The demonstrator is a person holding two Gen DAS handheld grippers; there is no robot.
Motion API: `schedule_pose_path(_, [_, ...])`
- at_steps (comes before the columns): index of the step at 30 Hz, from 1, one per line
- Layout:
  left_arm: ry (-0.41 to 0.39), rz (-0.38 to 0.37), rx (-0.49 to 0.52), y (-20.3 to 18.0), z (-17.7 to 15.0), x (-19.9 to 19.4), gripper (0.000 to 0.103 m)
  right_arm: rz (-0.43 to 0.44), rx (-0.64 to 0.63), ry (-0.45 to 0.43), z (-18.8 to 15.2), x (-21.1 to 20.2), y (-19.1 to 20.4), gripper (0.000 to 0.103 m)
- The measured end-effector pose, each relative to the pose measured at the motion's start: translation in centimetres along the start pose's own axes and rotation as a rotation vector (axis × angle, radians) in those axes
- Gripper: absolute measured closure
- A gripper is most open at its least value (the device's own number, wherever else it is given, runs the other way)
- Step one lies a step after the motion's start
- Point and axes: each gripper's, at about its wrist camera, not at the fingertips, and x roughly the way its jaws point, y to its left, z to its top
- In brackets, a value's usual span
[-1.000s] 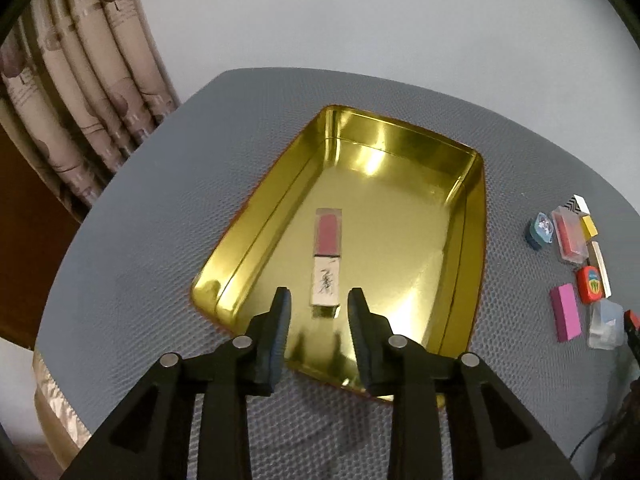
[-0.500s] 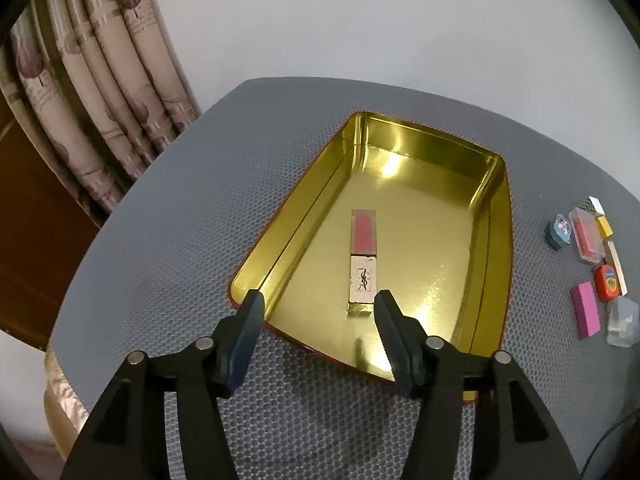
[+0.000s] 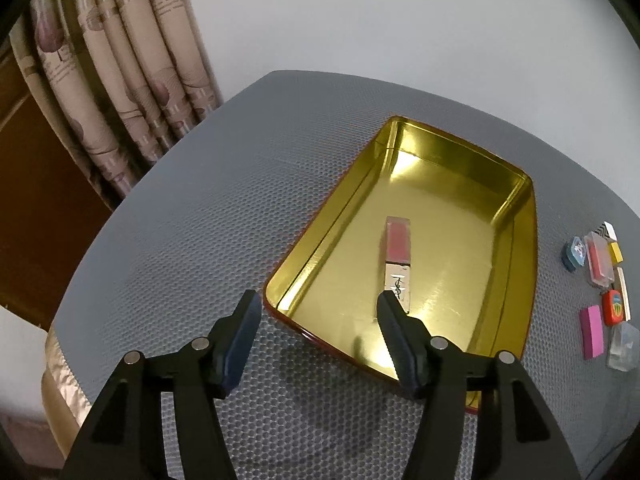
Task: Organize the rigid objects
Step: 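Carry the red block into the gold tin and open the right gripper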
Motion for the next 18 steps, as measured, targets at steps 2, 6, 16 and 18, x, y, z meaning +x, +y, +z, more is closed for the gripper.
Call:
schedule_pose_path(2, [-0.002, 0.007, -0.003, 0.1, -0.1, 0.0, 0.045, 0.042, -0.020, 0.002, 0.4, -0.4, 1.8, 0.042])
schedule_pose_path(6, [-0.003, 0.007, -0.010, 0.4, 0.1, 0.2, 0.045, 0.131, -0.074, 0.004, 0.3, -2.0, 6.6, 0.042])
schedule_pose_path(16, [-0.009, 0.035, -0.067, 2.4, 1.2, -0.6, 0.045, 0.346, -0.204, 0.017, 0.4, -3.6, 18.6, 0.042])
schedule_pose_path(18, [-0.003, 0.038, -0.082, 3.0, 1.4, -0.5, 0.044, 0.371, -0.229, 0.023, 0.3, -3.7, 20.5, 0.042])
